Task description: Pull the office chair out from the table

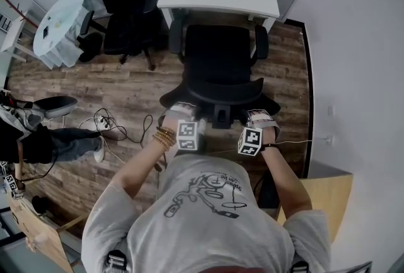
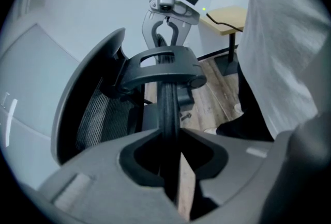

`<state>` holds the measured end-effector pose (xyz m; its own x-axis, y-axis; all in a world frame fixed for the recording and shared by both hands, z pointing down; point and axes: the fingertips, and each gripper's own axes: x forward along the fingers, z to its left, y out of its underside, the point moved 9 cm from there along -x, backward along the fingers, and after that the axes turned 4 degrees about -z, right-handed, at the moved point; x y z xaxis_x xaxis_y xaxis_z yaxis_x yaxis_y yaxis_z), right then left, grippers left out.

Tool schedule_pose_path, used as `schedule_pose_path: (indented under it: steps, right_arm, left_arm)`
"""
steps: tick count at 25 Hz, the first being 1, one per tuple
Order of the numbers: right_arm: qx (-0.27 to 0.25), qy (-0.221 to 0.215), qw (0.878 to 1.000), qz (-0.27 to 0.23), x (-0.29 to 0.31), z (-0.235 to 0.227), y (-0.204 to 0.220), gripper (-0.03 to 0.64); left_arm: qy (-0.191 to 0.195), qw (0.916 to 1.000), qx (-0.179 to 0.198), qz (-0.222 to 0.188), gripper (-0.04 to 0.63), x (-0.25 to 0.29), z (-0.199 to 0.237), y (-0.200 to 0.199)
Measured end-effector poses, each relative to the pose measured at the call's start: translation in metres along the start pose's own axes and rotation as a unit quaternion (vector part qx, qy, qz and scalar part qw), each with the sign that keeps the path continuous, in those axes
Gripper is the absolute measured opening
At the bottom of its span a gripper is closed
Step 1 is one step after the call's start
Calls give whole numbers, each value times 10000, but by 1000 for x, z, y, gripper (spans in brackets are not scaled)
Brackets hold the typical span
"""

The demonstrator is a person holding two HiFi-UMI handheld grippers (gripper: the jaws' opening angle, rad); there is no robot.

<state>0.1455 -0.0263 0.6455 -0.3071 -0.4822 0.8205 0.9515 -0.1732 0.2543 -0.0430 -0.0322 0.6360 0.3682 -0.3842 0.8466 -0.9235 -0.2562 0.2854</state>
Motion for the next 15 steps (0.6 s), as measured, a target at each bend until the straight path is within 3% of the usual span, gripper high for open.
schedule_pose_path:
  steps: [15]
  right_arm:
    - [-82,-10,9998,-170,-31,45,2,107]
  left_arm:
    - [37,9999,-87,107,97,-17,-47,-26]
